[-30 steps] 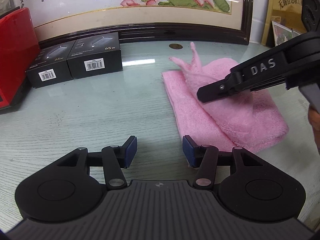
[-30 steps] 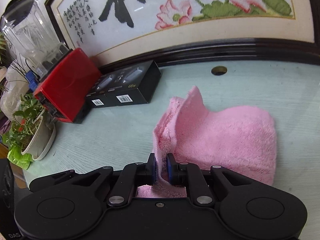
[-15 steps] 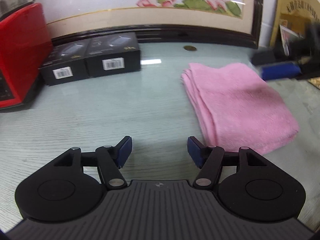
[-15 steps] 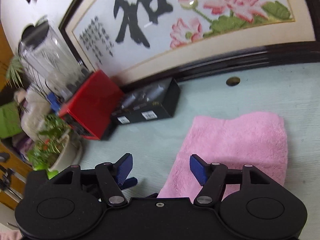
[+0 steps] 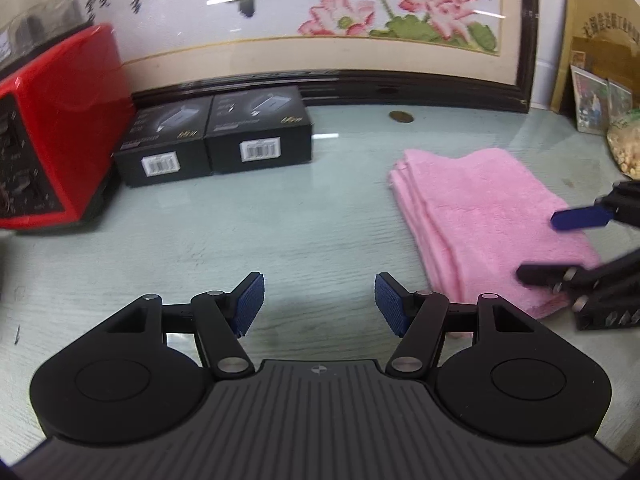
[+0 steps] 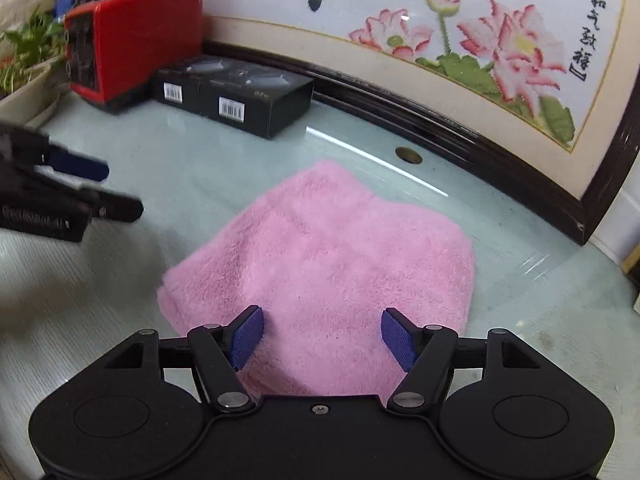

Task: Fold towel
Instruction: 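Fold the lifted towel edge over the towel with the right gripper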

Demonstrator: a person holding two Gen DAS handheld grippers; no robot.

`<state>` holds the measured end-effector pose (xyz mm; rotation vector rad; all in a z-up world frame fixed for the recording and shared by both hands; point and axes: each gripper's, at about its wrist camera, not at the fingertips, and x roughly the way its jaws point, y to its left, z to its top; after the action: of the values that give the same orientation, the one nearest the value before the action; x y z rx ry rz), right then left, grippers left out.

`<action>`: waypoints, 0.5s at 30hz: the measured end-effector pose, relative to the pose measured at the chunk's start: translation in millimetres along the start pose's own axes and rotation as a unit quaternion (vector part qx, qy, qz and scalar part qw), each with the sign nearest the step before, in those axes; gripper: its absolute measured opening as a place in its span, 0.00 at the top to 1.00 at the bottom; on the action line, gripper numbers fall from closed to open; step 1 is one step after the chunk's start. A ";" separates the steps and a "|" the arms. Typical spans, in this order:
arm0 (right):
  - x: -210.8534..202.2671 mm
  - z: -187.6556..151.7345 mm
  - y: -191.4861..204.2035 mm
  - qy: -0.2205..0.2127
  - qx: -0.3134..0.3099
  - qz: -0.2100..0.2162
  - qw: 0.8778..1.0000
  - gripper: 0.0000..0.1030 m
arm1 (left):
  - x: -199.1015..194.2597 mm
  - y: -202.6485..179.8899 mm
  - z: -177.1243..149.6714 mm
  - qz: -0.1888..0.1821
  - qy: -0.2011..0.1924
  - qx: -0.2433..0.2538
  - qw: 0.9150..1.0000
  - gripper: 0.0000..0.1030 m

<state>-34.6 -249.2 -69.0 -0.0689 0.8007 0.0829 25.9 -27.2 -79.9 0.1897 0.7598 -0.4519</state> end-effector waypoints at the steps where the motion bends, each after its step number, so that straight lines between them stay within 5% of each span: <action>1: -0.5 -0.9 -0.8 0.000 0.003 0.000 1.000 0.38 | -0.4 -3.3 2.4 -0.003 -0.002 0.002 1.000 0.41; 15: -6.4 -20.1 -31.7 0.006 0.045 -0.031 0.998 0.36 | 25.8 -77.6 18.9 -0.031 0.011 0.062 0.998 0.41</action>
<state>-50.2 -282.9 -77.4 -0.0087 0.8120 -0.0127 18.3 -110.7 -84.9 0.2871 0.7617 -0.5576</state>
